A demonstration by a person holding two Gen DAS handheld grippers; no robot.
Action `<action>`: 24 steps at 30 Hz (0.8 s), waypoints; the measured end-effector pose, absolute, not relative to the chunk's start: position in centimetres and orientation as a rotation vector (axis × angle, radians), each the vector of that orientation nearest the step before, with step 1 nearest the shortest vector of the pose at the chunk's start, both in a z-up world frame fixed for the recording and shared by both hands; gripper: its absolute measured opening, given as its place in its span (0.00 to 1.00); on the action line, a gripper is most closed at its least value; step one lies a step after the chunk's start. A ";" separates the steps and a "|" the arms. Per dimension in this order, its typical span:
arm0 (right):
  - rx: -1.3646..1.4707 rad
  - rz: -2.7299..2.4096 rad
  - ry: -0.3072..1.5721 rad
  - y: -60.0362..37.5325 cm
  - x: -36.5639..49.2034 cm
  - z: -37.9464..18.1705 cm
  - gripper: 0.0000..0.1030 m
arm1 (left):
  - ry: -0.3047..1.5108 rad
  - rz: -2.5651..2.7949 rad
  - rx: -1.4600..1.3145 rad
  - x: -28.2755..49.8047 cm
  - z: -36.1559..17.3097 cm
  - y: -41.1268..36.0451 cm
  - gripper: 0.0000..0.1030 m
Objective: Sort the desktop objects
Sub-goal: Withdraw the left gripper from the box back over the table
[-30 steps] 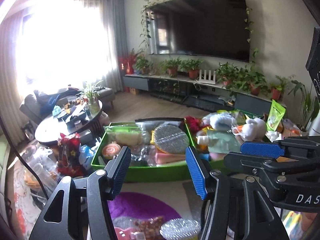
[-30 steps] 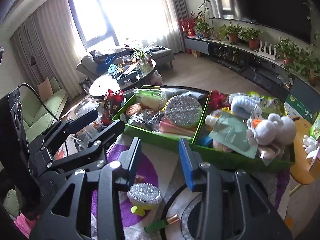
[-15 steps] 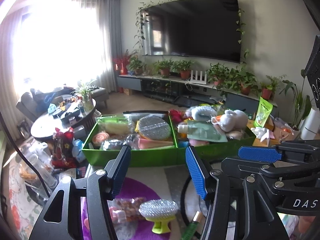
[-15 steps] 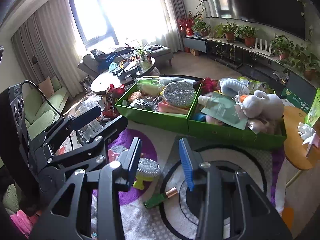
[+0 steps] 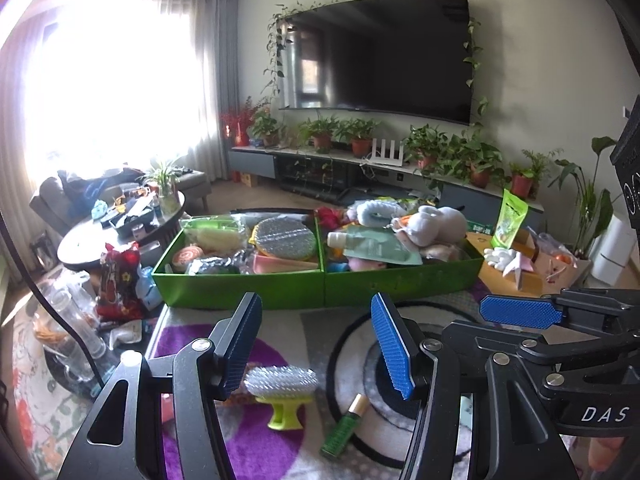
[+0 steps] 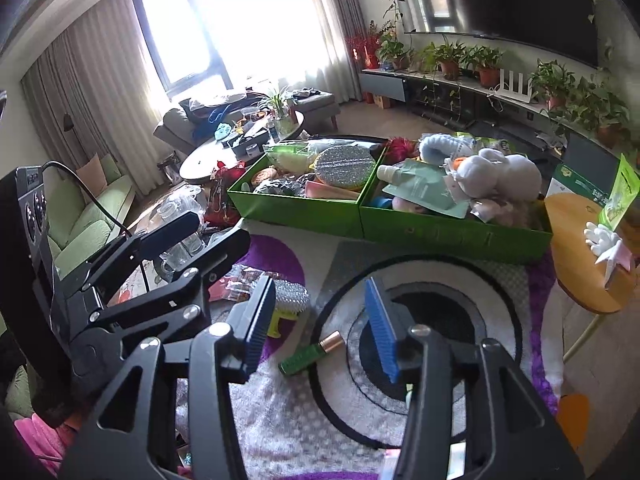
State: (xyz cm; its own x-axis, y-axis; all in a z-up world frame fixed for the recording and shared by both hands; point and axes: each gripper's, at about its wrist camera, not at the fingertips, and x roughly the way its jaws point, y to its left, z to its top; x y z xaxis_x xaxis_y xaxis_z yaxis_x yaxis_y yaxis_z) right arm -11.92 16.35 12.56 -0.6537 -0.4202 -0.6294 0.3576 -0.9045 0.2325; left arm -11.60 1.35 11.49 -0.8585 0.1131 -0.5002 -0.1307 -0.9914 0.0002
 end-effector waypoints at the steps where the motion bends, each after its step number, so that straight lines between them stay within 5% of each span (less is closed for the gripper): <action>1: 0.991 -2.523 -0.117 16.5 -11.8 12.4 0.47 | 0.056 2.911 -0.781 -11.4 11.3 1.6 0.56; 24: 1.054 -2.587 -0.112 22.0 -6.5 7.8 0.49 | 0.051 2.811 -0.858 -7.3 7.3 7.0 0.56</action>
State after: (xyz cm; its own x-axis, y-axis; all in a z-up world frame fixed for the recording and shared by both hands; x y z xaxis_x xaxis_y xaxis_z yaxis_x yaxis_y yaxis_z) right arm -6.47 22.01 7.84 -0.6648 -0.3430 -0.6636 0.2843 -0.9377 0.1998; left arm -7.30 6.98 7.35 -0.8109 0.1820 -0.5561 -0.2022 -0.9790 -0.0256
